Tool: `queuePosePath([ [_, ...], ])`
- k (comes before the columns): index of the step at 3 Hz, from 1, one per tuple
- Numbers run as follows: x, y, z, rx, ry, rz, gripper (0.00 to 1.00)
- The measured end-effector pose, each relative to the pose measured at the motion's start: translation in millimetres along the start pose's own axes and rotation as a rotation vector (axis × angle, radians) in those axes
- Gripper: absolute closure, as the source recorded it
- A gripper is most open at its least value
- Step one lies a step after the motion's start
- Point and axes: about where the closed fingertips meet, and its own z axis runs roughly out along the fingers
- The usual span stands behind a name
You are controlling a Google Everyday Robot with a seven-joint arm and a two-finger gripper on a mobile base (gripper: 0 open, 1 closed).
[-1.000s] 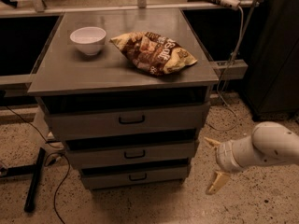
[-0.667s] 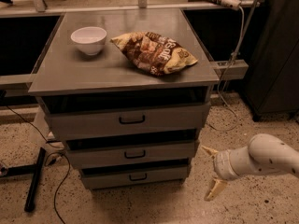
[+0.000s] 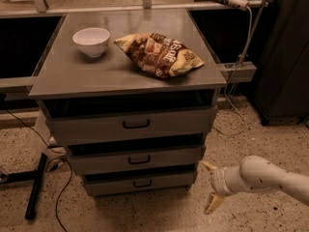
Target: Open bottom drawer
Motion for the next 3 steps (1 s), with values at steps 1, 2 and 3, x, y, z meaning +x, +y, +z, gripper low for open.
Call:
queuePosePath([
  [1,0.0,0.0,0.1,0.000,0.000,0.000,0.00],
  [2,10.4,-5.2,17.7,0.006,0.024,0.009,0.00],
  [3,35.7,-18.4,53.5,0.021,0.065,0.010,0.00],
])
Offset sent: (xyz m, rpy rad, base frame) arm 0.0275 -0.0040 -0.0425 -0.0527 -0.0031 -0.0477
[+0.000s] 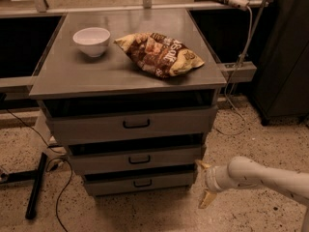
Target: Open bottom drawer
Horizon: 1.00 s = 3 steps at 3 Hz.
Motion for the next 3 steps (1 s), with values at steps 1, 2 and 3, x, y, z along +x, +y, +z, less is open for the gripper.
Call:
queuePosePath([
  [1,18.3,-9.5,38.2,0.016,0.001,-0.012,0.00],
  [2,22.3,-16.0,69.6,0.029,-0.037,-0.036,0.00],
  [3,13.6,-21.0,99.4,0.033,-0.093,-0.083,0.00],
])
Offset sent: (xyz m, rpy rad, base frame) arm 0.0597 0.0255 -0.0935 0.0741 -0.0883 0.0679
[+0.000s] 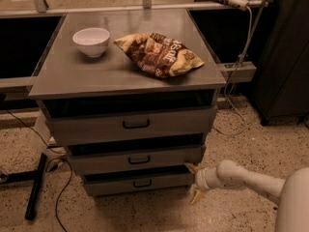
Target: Open bottom drawer
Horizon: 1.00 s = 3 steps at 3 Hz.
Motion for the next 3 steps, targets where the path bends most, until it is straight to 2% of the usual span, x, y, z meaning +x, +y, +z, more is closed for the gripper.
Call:
queuePosePath([
  [1,0.2,10.1,10.7,-0.010,0.002,-0.002,0.00],
  [2,-3.5,40.6,52.0,-0.069,-0.040,0.038,0.00],
  [3,-1.8,38.5,58.2,-0.069,-0.038,0.037,0.00],
])
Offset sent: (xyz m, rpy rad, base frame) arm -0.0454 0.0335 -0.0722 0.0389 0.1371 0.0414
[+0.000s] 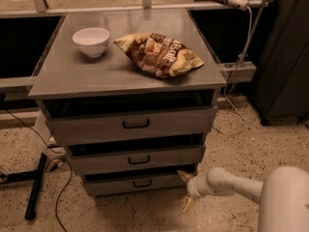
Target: Open bottom drawer
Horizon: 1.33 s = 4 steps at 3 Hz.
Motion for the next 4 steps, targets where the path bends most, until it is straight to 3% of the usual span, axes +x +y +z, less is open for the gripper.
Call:
queuePosePath([
  [2,14.7,-41.4,38.9,0.033,0.036,-0.016,0.00],
  [4,34.0,-65.0,61.0,0.065,0.061,0.001,0.00],
])
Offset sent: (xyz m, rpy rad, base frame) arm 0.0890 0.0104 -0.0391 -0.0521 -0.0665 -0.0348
